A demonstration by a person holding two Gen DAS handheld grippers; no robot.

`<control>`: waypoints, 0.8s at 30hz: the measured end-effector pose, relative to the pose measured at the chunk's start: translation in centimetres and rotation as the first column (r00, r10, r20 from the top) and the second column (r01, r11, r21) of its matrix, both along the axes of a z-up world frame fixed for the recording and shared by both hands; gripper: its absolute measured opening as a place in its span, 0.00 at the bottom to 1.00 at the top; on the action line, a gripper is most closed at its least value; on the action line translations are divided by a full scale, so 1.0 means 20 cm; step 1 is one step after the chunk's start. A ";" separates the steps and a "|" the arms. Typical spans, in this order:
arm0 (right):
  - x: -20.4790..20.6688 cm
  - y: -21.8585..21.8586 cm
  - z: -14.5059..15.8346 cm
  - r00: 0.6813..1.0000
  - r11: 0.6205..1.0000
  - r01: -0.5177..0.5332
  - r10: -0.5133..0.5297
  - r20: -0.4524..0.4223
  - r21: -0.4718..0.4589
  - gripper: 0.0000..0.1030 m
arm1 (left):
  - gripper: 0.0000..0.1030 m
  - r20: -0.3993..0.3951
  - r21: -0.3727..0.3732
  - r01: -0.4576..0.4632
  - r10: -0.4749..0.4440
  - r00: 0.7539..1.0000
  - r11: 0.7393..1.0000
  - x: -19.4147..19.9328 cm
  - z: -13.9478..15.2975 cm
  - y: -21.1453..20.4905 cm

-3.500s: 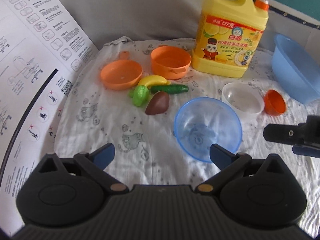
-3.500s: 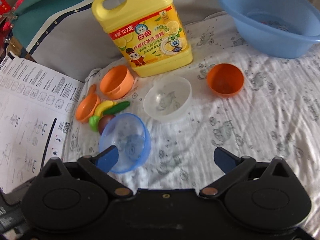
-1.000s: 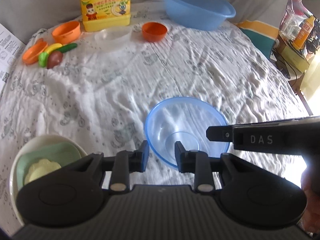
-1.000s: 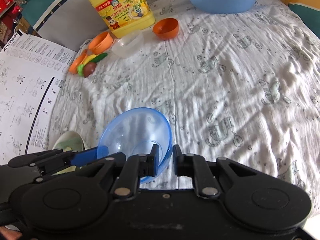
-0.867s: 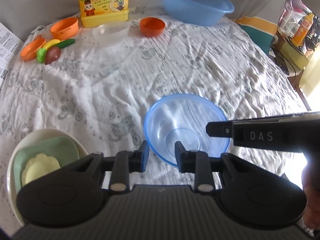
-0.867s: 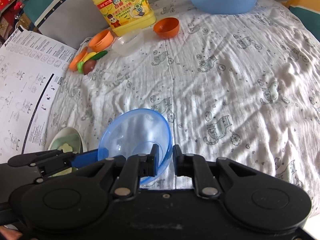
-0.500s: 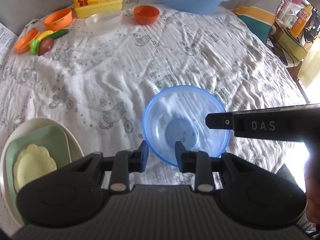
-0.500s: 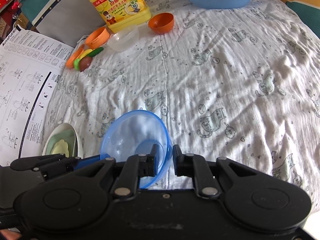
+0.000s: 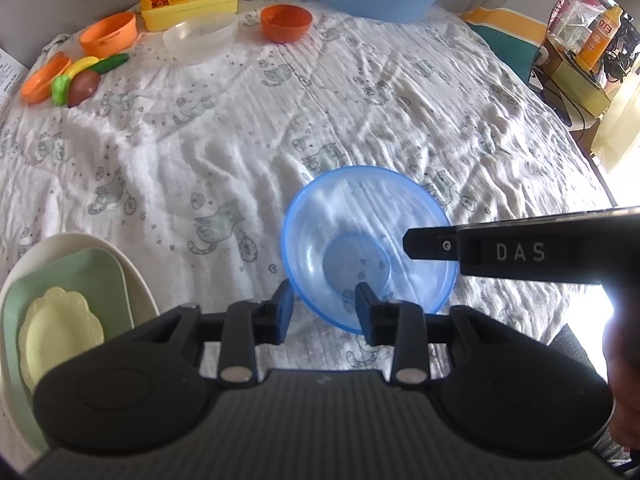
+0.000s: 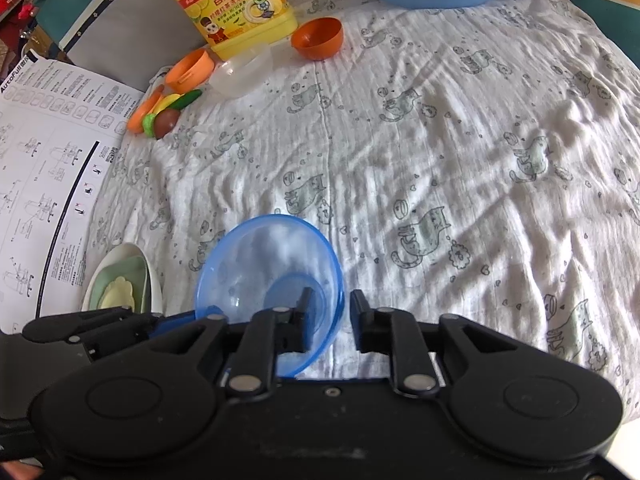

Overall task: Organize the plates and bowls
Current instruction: 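Lower the blue bowl onto the cloth and open the right gripper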

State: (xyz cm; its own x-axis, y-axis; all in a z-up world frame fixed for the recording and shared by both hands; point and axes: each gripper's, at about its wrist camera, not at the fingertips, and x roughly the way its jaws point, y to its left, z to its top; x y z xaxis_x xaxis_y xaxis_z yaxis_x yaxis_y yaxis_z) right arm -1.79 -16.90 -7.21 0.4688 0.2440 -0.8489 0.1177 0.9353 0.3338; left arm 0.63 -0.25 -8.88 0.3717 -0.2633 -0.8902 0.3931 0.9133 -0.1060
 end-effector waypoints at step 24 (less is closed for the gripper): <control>0.04 -0.16 0.07 0.989 0.989 0.149 -0.150 0.021 0.023 1.00 | 1.00 0.101 -0.053 -0.225 0.230 0.968 0.973 0.06 0.15 0.32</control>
State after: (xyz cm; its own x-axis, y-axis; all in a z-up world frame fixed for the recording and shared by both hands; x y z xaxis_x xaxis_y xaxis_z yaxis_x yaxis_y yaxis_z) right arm -1.09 -20.00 -5.88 0.5202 0.1879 -0.8331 0.2480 0.9002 0.3579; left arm 1.91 6.22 -5.81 0.5171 -0.1959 -0.8332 0.1863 0.9759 -0.1138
